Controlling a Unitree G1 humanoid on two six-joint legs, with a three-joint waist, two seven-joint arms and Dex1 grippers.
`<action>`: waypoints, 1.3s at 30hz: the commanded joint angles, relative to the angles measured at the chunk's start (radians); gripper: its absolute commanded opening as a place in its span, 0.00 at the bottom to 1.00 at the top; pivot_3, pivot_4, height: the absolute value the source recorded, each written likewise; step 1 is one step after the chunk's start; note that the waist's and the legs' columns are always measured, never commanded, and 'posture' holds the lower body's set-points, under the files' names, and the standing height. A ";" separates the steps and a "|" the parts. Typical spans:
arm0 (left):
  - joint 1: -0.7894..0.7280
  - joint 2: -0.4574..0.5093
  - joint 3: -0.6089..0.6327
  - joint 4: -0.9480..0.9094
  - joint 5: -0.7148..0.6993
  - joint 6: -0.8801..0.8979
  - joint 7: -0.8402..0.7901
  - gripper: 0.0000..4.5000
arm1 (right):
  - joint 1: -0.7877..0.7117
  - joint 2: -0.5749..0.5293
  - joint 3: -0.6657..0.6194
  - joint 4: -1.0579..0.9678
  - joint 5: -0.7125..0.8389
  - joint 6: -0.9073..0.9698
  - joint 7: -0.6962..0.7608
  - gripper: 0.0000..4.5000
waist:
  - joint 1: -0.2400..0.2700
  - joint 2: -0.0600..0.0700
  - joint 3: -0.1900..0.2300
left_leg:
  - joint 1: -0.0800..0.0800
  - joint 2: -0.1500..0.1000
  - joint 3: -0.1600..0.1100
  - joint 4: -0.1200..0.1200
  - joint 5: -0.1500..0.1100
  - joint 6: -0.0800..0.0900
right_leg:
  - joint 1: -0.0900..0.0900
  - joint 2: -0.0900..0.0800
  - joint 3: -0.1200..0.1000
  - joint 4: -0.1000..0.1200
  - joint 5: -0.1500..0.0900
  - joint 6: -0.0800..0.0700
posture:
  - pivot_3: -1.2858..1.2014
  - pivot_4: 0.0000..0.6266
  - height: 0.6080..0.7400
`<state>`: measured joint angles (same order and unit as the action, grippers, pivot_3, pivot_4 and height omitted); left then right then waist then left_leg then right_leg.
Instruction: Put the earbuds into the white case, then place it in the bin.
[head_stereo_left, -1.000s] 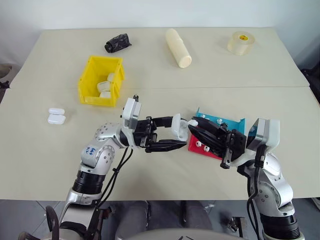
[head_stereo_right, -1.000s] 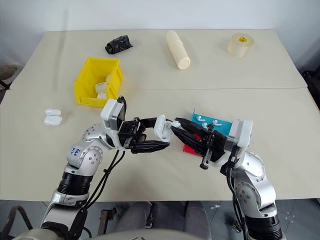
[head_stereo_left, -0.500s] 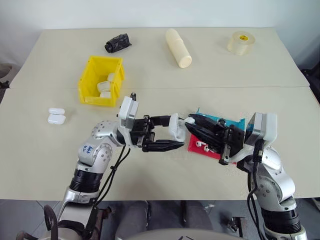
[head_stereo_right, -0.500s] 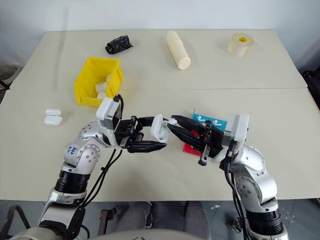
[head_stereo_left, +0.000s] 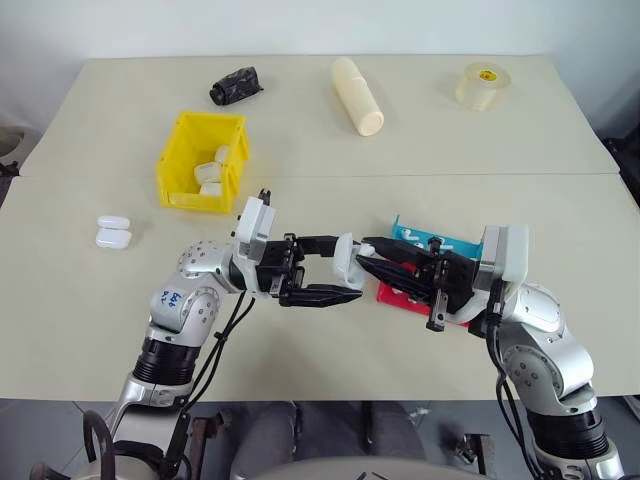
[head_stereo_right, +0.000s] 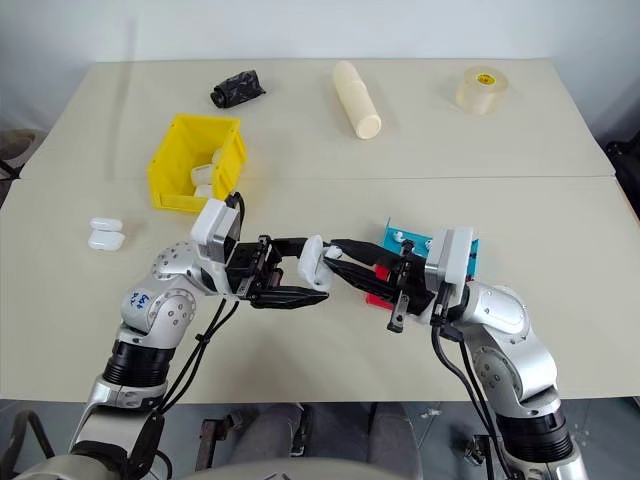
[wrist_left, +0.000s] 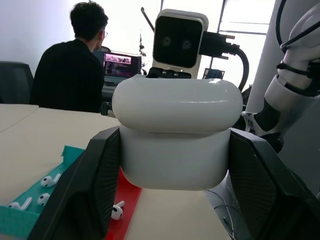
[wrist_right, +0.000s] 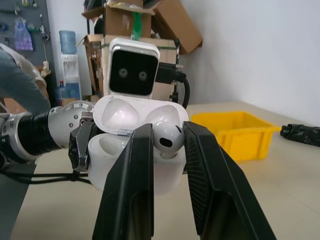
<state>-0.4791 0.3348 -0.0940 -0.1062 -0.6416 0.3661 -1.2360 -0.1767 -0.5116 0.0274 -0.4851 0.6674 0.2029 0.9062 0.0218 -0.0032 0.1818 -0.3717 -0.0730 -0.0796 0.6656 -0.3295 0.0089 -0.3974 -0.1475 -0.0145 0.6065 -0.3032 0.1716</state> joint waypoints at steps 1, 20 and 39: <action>-0.019 -0.025 0.000 -0.052 -0.024 -0.055 -0.025 0.62 | 0.013 -0.026 0.020 -0.013 0.028 0.095 -0.007 0.27 | 0.001 0.000 0.000 | 0.000 0.000 0.000 0.000 0.000 0.000 | 0.000 0.000 0.000 0.000 0.000 0.000 | 0.52 0.24 1.00; 0.068 -0.035 -0.001 -0.022 0.100 -0.238 0.026 0.62 | 0.219 -0.222 -0.372 0.018 0.108 0.074 0.131 1.00 | 0.006 0.000 0.000 | 0.000 0.000 0.001 0.000 0.000 0.000 | 0.001 0.000 0.000 -0.004 0.000 0.000 | 0.52 0.24 1.00; 0.126 -0.071 -0.023 -0.009 0.138 -0.318 0.098 0.62 | 0.148 -0.412 -0.428 0.268 -0.043 0.126 0.200 1.00 | 0.002 0.001 0.000 | 0.002 0.001 0.004 0.001 0.000 0.001 | 0.003 0.000 0.001 -0.005 0.001 0.001 | 0.52 0.24 1.00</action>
<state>-0.3599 0.2656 -0.1239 -0.1034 -0.4947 0.0671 -1.1455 0.0035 -0.8854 -0.4368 -0.1665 0.6193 0.2566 1.1394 0.0234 -0.0025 0.1816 -0.3695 -0.0718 -0.0758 0.6666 -0.3296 0.0102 -0.3947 -0.1479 -0.0131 0.6015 -0.3025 0.1726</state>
